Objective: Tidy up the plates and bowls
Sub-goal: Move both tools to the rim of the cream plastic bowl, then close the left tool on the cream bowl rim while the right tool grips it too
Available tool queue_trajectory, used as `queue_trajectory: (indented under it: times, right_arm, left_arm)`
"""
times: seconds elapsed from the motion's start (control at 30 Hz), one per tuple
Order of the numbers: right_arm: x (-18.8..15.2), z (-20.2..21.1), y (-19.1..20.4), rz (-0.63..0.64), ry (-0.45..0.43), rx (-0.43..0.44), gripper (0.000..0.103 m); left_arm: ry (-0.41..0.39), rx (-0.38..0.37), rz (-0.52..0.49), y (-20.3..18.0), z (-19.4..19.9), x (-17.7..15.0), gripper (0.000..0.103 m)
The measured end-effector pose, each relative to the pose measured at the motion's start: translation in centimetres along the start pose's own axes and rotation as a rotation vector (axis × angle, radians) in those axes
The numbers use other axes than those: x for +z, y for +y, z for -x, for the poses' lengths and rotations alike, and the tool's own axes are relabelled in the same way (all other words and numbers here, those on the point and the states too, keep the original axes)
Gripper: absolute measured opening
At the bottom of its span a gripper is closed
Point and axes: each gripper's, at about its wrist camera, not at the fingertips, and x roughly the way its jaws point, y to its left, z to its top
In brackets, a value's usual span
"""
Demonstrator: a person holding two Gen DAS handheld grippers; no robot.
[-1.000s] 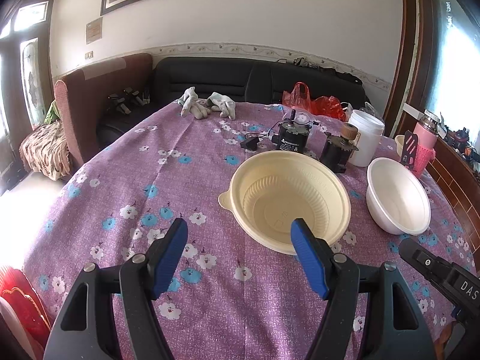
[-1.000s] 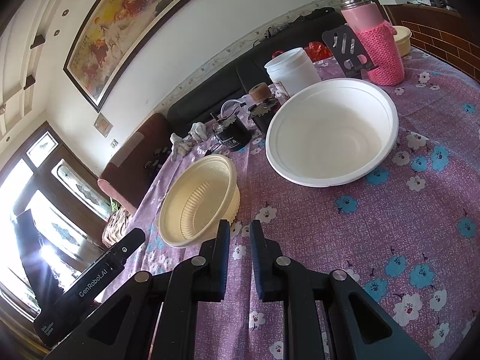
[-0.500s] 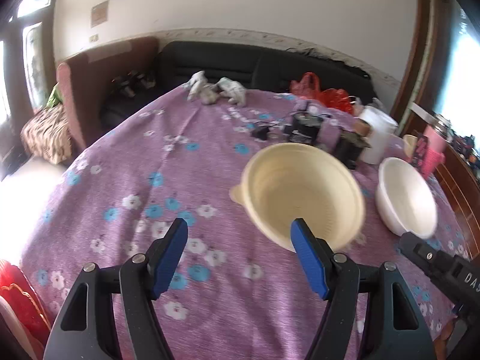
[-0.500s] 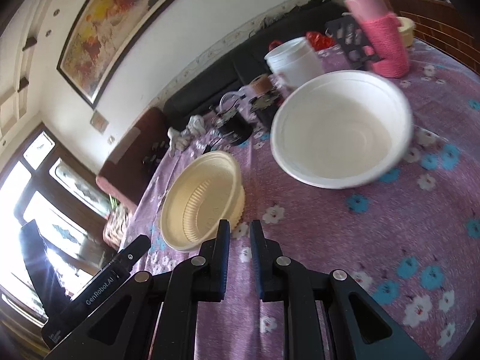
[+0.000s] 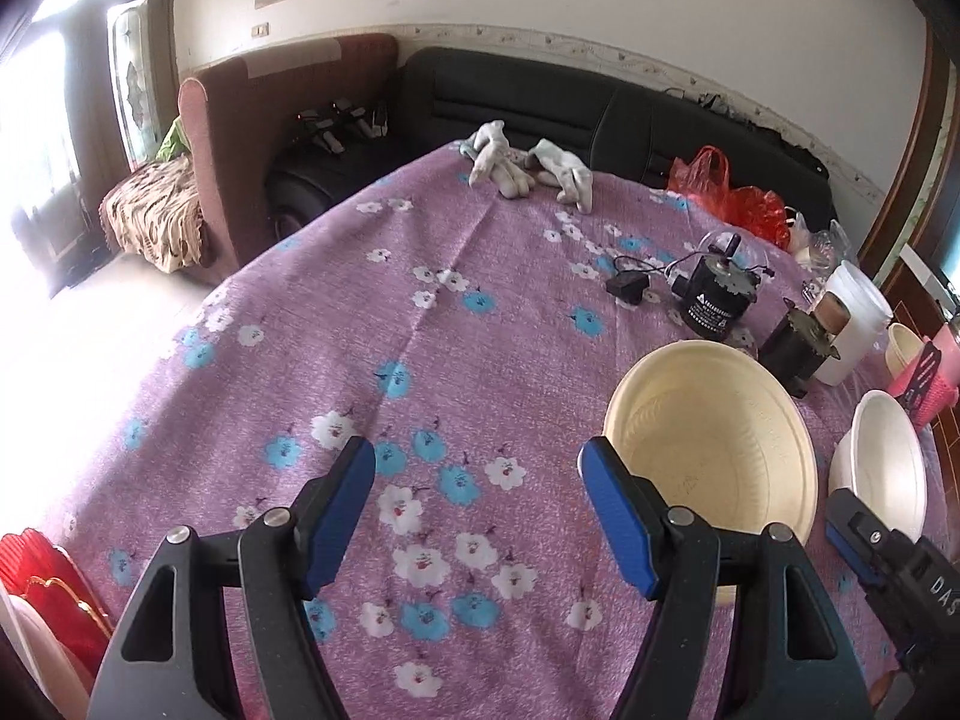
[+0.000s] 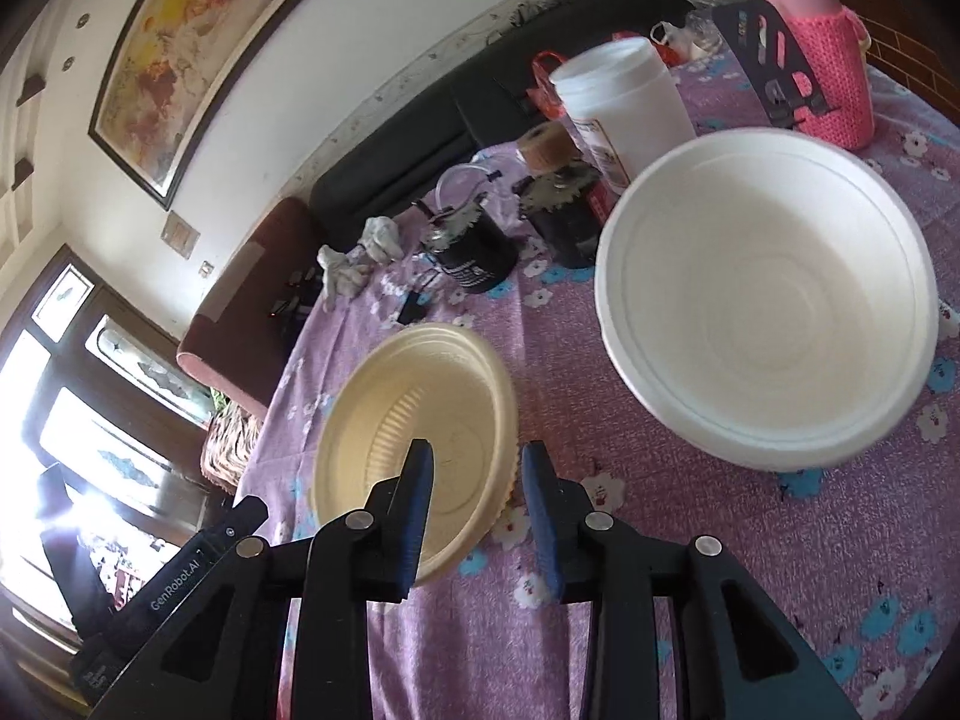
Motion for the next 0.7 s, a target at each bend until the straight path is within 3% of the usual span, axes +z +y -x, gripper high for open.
queue_trajectory:
  times: [0.37, 0.7]
  right_arm:
    - [-0.1, -1.8, -0.8, -0.011, -0.001, 0.002, 0.038]
    - [-0.4, -2.2, -0.9, -0.018, 0.001, 0.023, 0.039]
  left_arm:
    - [0.029, -0.041, 0.006, -1.2, -2.1, -0.5, 0.071]
    - [0.021, -0.164, 0.07, -0.2, -2.2, -0.4, 0.071]
